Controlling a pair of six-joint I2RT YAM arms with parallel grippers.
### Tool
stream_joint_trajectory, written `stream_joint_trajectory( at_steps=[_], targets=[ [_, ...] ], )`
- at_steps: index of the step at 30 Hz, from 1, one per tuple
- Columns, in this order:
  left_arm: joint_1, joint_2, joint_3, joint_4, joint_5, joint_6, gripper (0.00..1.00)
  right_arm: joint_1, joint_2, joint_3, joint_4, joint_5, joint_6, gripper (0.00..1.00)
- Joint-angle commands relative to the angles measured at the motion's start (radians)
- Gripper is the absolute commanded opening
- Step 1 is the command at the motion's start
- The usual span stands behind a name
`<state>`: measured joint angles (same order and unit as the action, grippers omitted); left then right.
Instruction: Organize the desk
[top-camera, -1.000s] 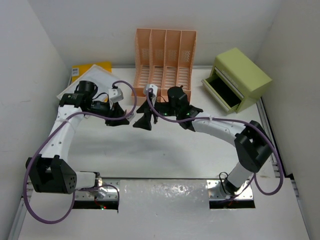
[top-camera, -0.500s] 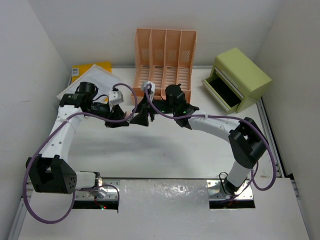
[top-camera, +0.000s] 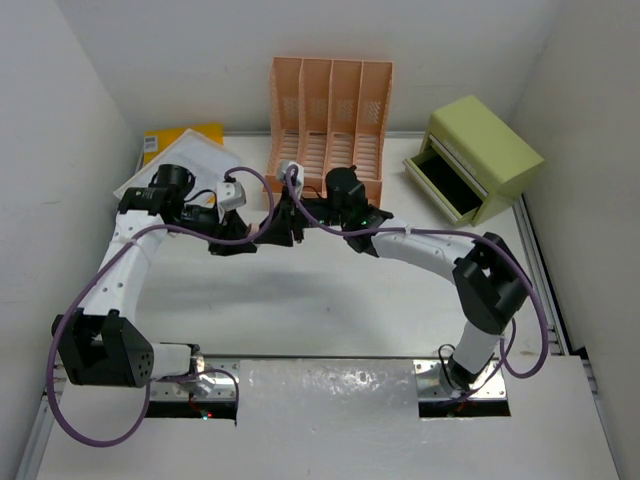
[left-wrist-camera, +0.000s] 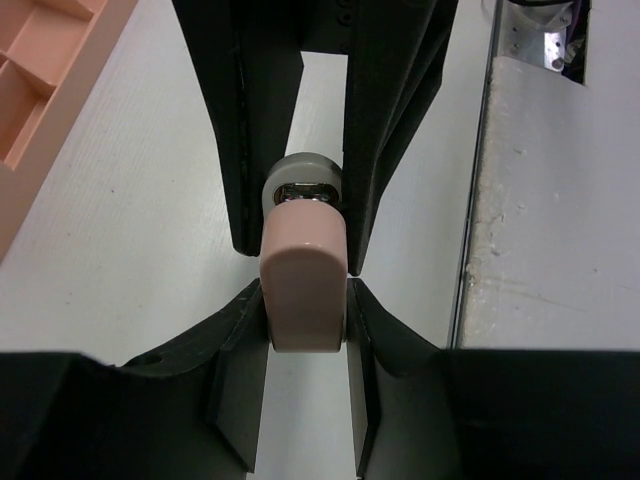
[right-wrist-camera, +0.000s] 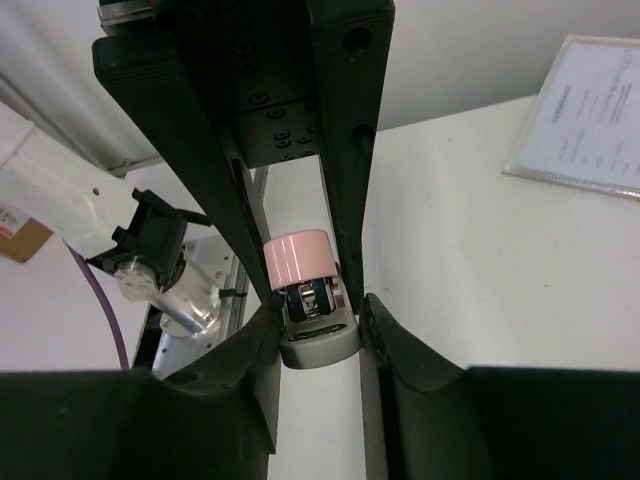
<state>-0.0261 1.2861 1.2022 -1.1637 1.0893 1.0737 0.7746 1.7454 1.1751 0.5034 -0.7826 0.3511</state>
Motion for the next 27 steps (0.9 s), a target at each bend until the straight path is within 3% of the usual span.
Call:
stream_joint_trajectory(
  at_steps=[1, 4, 6, 7, 9, 10, 14, 20, 27],
  targets=[
    [-0.001, -0.021, 0.011, 0.009, 0.058, 0.02, 0.0, 0.011, 0.016, 0.047, 0.017, -0.018, -0.008, 0.15],
    [-0.001, -0.021, 0.01, 0.045, 0.046, -0.015, 0.0, 0.009, 0.013, 0.041, 0.014, -0.018, -0.001, 0.0],
    [-0.001, -0.021, 0.002, 0.068, 0.029, -0.055, 0.26, 0.011, 0.005, 0.035, 0.009, -0.017, -0.006, 0.0],
    [-0.001, -0.021, 0.0, 0.087, 0.021, -0.073, 0.54, 0.009, 0.0, 0.035, -0.011, -0.014, -0.009, 0.0],
    [-0.001, -0.021, -0.001, 0.105, -0.003, -0.099, 0.88, 0.009, -0.015, 0.038, -0.057, 0.043, -0.044, 0.0],
    [-0.001, -0.022, 0.0, 0.122, -0.026, -0.124, 0.99, 0.008, -0.033, 0.044, -0.134, 0.074, -0.098, 0.0],
    [0.0, -0.03, 0.017, 0.136, -0.083, -0.155, 1.0, -0.021, -0.089, 0.043, -0.345, 0.319, -0.219, 0.0],
    [0.008, -0.033, 0.02, 0.24, -0.232, -0.314, 1.0, -0.221, -0.175, 0.058, -0.641, 0.762, -0.29, 0.0],
    [0.012, -0.018, -0.039, 0.397, -0.344, -0.448, 1.0, -0.421, 0.006, 0.297, -0.949, 1.36, -0.457, 0.0]
  ],
)
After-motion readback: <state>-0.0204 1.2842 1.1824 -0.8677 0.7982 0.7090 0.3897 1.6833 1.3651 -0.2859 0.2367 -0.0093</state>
